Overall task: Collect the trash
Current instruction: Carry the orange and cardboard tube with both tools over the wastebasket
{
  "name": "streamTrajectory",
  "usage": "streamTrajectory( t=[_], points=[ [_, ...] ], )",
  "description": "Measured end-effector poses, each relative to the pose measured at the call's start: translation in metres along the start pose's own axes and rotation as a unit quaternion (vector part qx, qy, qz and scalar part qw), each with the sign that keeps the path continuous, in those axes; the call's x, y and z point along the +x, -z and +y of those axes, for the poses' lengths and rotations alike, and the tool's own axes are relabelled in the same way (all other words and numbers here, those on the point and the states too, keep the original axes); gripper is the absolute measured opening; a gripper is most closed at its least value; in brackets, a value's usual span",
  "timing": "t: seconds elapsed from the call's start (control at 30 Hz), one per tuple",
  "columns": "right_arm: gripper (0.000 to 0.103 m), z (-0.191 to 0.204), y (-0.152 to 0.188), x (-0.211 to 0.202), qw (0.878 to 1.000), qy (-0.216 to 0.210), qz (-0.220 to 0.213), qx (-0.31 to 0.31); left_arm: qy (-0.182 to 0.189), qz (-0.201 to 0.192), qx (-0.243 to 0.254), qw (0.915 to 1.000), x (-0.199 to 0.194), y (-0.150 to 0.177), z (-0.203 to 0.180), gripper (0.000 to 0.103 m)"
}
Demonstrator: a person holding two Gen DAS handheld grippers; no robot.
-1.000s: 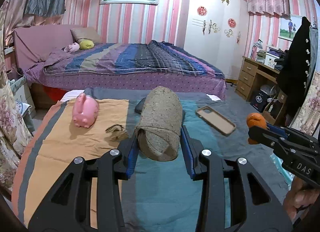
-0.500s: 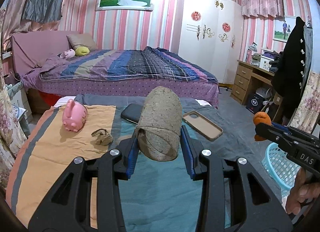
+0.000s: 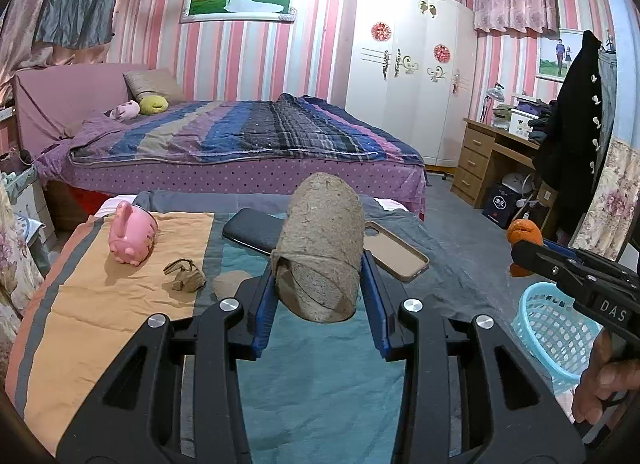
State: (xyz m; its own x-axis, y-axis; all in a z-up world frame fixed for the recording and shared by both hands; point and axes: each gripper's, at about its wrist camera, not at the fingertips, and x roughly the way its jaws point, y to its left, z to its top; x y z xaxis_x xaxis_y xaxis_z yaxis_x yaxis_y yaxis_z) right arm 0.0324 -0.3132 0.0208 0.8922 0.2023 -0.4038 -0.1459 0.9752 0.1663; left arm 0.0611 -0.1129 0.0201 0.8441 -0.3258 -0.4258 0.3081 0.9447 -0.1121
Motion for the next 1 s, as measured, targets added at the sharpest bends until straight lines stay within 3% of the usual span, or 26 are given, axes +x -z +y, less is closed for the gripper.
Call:
streamTrajectory(
  t=[0.53, 1.0],
  points=[
    [0.030, -0.019, 0.001, -0.011, 1.000, 0.014, -0.002, 0.006, 0.017, -0.002, 0.005, 0.9998, 0.002, 0.002, -0.011, 0.038],
    [0.030, -0.044, 0.007, -0.034, 0.999, 0.047, -0.008, 0.023, 0.042, 0.001, 0.022, 0.9989, 0.008, 0.006, -0.045, 0.038]
  ],
)
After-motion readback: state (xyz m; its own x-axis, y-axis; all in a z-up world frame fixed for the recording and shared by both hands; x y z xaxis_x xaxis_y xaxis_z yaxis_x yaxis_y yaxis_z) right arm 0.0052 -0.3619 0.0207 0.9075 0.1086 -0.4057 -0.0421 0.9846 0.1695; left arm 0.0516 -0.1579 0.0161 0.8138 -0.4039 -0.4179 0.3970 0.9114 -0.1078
